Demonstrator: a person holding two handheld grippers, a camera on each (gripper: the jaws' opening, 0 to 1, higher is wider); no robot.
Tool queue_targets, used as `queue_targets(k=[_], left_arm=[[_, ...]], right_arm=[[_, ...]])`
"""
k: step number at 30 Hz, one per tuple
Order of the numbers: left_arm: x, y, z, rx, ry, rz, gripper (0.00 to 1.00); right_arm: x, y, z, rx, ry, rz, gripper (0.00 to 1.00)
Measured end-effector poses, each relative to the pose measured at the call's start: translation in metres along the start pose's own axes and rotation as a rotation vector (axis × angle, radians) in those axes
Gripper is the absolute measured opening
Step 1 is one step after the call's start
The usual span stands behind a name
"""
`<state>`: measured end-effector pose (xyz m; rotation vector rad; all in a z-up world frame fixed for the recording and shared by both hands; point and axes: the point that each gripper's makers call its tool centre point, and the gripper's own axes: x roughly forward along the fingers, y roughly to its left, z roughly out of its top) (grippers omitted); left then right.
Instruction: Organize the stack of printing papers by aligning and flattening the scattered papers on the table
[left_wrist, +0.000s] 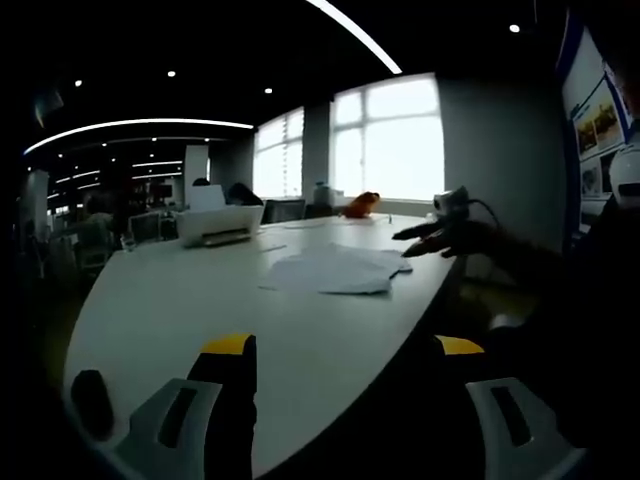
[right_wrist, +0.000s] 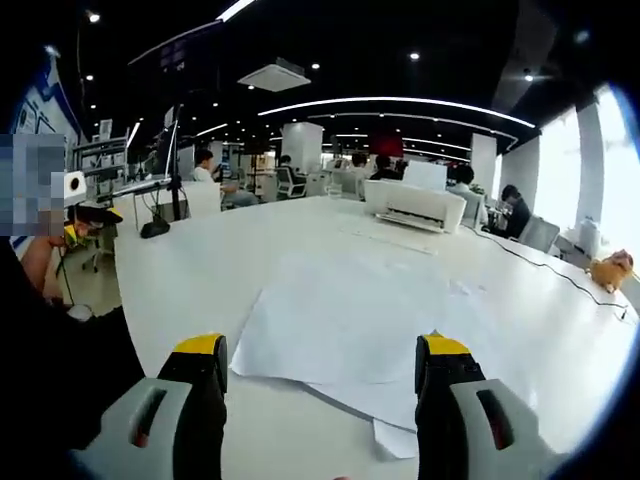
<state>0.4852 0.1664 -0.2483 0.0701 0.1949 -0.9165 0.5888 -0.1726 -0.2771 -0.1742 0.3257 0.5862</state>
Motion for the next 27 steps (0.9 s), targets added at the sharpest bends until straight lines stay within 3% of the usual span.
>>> queue_targets(k=[15,22,27], left_arm=[[-0.003,-0.001,0.001,0.008,0.006,-0.004,0.74],[0.002,-0.006,0.004,0.013,0.003,-0.012,0.74],[0.006,-0.010,0.004,0.009,0.007,-0.023,0.74]], right_arm=[[0.012,-0.014,-0.011,0.035,0.017,-0.028,0.73],[0.020,-0.028,-0.006,0.056,-0.004,-0.057,0.73],[0.028,-0.038,-0.013,0.074,0.007,-0.076,0.73]])
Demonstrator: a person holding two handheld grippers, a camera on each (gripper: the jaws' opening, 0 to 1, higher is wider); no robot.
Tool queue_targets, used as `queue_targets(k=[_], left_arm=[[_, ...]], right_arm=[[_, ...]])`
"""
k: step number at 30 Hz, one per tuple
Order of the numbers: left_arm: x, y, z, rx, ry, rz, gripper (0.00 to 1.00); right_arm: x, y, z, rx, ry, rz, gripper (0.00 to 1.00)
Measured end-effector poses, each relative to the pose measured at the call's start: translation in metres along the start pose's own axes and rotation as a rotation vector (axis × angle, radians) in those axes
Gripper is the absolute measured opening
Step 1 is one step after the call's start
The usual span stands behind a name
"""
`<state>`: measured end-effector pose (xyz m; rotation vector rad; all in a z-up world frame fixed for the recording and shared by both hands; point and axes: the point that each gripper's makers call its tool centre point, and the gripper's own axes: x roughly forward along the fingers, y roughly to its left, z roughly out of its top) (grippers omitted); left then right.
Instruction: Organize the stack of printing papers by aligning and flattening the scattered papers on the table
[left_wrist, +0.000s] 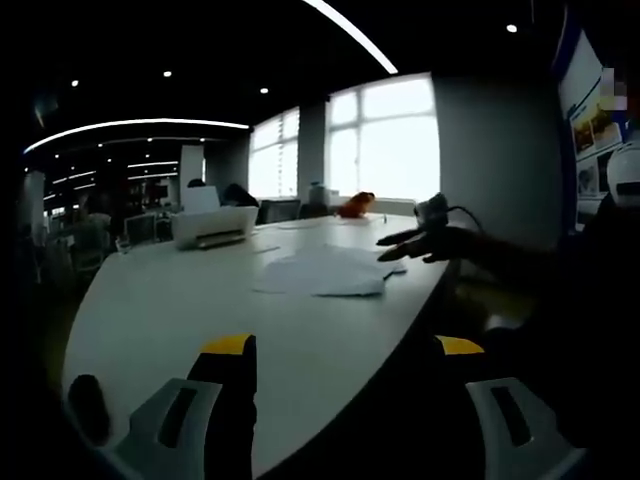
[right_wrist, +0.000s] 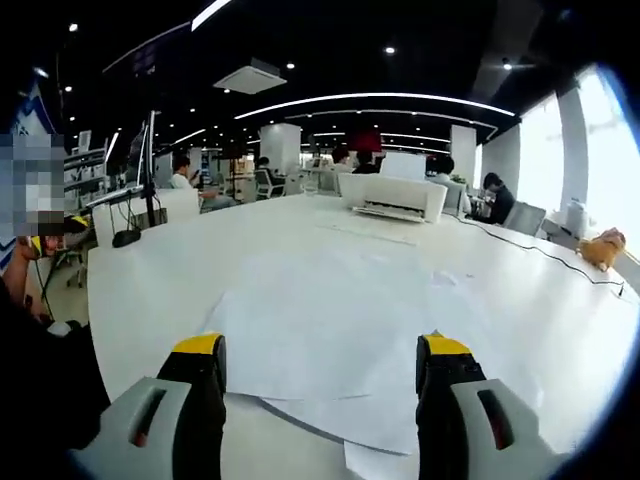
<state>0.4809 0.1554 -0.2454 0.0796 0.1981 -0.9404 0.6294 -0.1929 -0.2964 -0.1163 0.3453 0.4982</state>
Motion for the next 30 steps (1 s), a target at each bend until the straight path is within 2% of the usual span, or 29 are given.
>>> queue_targets(k=[15,21,30], left_arm=[[-0.002,0.001,0.000,-0.001,-0.012,-0.002,0.74],[-0.002,0.001,-0.002,-0.002,-0.006,-0.001,0.74],[-0.001,-0.001,-0.004,-0.003,0.001,-0.002,0.74]], right_arm=[[0.015,-0.017,-0.014,0.031,0.025,-0.033,0.73],[0.025,-0.023,-0.025,0.077,0.035,-0.048,0.73],[0.033,-0.024,-0.031,0.072,0.055,-0.052,0.73]])
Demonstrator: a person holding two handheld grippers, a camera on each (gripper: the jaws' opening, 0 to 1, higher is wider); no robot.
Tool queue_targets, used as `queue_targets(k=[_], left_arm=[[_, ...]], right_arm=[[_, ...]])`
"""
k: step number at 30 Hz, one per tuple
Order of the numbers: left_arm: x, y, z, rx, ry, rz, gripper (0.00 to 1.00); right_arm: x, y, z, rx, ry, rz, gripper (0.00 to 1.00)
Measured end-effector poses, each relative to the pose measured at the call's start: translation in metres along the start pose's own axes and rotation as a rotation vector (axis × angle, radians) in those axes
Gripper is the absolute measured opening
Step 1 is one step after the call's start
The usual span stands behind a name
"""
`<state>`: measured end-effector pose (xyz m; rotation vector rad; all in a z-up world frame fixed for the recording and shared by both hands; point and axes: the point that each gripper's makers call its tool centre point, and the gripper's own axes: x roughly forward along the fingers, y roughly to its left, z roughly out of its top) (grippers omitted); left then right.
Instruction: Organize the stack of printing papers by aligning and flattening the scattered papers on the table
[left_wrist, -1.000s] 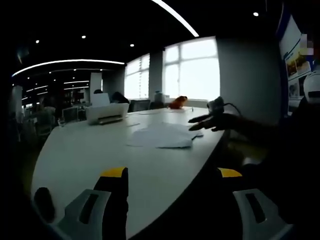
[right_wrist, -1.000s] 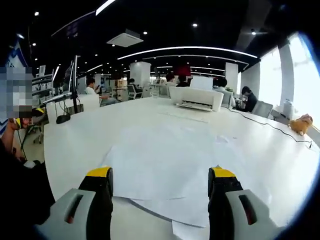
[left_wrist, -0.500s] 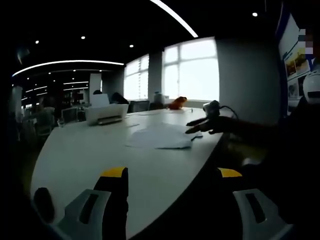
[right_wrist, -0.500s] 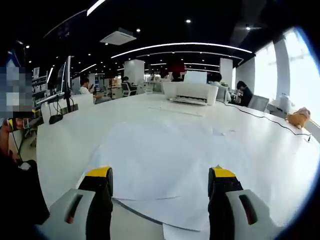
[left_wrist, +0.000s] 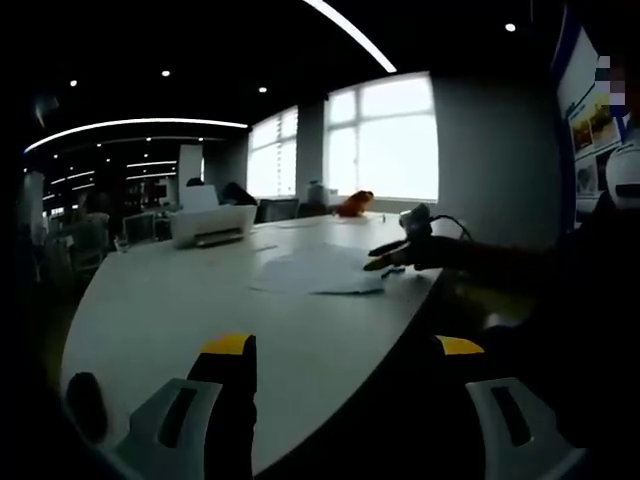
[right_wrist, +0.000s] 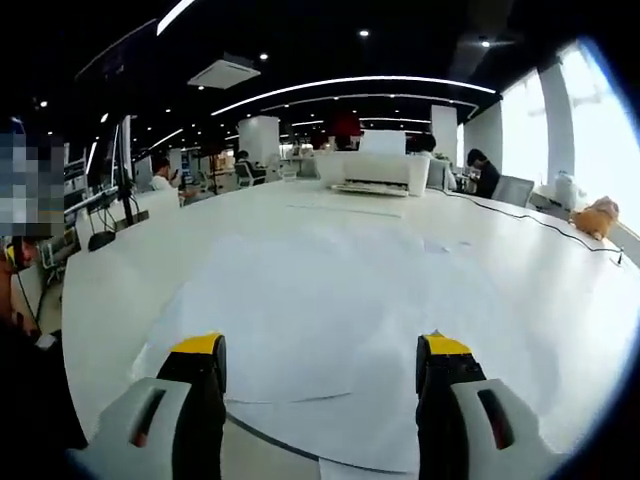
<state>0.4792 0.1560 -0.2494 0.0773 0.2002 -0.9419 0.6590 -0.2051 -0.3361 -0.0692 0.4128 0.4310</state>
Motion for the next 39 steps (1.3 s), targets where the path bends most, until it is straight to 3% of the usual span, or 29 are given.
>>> queue_targets(k=[15,39], left_arm=[[0.000,-0.001,-0.003,-0.006,0.010,-0.002,0.73],[0.001,-0.003,-0.008,-0.009,0.008,-0.002,0.71]], right_arm=[[0.007,-0.002,-0.011,-0.014,0.031,-0.009,0.73],[0.011,-0.002,-0.013,-0.010,0.015,-0.016,0.72]])
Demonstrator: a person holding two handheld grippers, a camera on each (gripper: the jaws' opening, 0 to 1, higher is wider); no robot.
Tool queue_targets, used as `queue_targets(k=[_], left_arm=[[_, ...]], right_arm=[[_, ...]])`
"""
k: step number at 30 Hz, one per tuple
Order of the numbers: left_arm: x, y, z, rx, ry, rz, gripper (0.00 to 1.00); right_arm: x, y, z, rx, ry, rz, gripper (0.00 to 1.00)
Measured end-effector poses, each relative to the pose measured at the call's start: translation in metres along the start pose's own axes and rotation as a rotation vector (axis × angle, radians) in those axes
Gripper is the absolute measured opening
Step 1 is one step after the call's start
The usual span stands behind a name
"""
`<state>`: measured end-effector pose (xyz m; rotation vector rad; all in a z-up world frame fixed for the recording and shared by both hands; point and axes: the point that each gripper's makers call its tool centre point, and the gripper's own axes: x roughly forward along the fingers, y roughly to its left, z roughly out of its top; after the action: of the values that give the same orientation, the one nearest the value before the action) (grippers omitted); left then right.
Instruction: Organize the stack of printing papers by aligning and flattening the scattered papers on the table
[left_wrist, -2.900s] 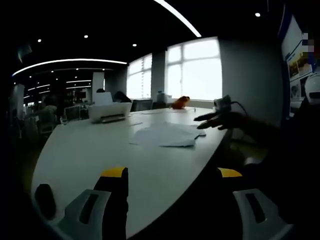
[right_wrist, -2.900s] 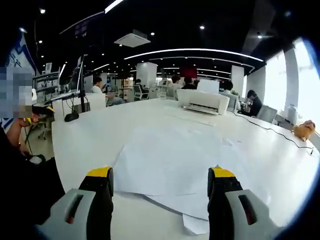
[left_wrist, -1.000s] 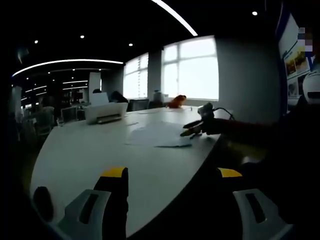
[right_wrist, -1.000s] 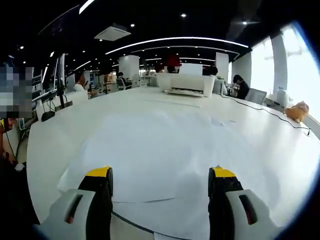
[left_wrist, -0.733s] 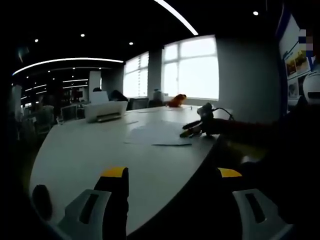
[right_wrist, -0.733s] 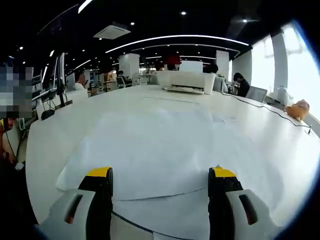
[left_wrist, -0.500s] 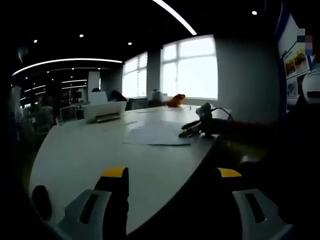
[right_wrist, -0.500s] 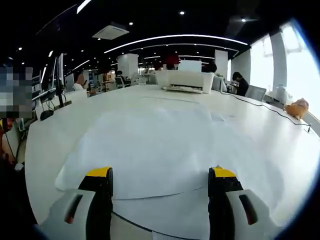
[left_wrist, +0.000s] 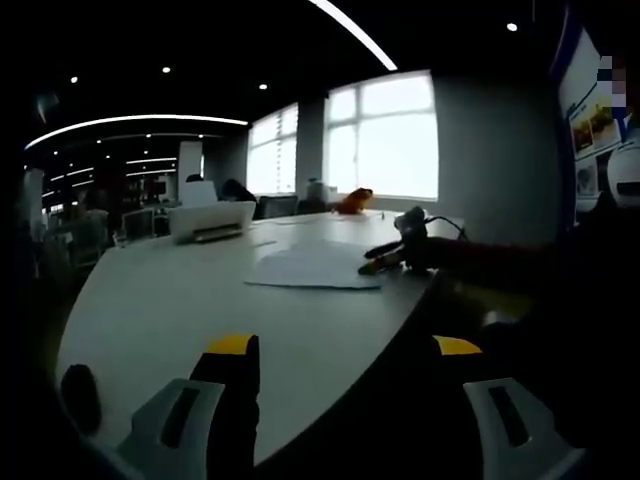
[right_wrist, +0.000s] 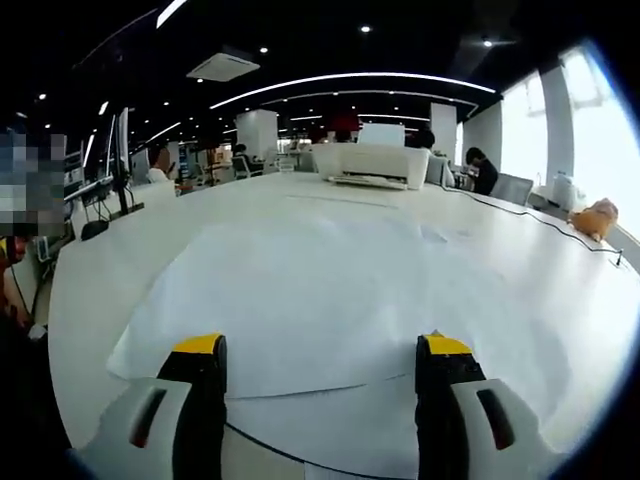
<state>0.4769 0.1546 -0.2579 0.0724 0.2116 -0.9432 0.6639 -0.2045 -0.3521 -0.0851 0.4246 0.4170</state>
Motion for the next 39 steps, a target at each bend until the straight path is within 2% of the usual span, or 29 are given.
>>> queue_targets(k=[9,11,14,17,24,27,31,33,37,39], left_arm=[[-0.001,0.003,-0.002,-0.007,-0.002,0.006,0.71],[-0.001,0.003,-0.004,-0.009,0.001,0.005,0.71],[0.000,0.002,-0.004,-0.011,0.000,0.002,0.71],[0.001,0.000,-0.007,-0.013,0.004,-0.003,0.71],[0.002,0.000,-0.009,-0.019,0.007,-0.004,0.70],[0.003,-0.002,-0.011,-0.019,0.010,-0.009,0.70],[0.004,-0.001,-0.014,-0.025,0.017,-0.008,0.70],[0.004,0.000,-0.014,-0.028,0.017,-0.005,0.70],[0.005,0.001,-0.014,-0.032,0.012,-0.002,0.70],[0.006,0.002,-0.015,-0.035,0.015,-0.001,0.70]], right_arm=[[0.003,0.002,0.000,-0.007,-0.006,0.012,0.68],[0.003,0.004,0.001,-0.010,-0.010,0.016,0.59],[0.003,0.004,0.002,-0.009,-0.011,0.011,0.55],[0.001,0.008,0.002,-0.016,-0.015,0.030,0.38],[-0.001,0.013,0.002,-0.022,-0.013,0.038,0.31],[-0.002,0.017,0.002,-0.030,-0.011,0.046,0.24],[-0.005,0.020,0.002,-0.042,-0.003,0.047,0.10],[-0.007,0.021,0.002,-0.027,-0.001,0.055,0.08],[-0.015,0.026,0.009,0.000,-0.028,0.080,0.01],[-0.019,0.030,0.016,0.000,-0.062,0.087,0.01]])
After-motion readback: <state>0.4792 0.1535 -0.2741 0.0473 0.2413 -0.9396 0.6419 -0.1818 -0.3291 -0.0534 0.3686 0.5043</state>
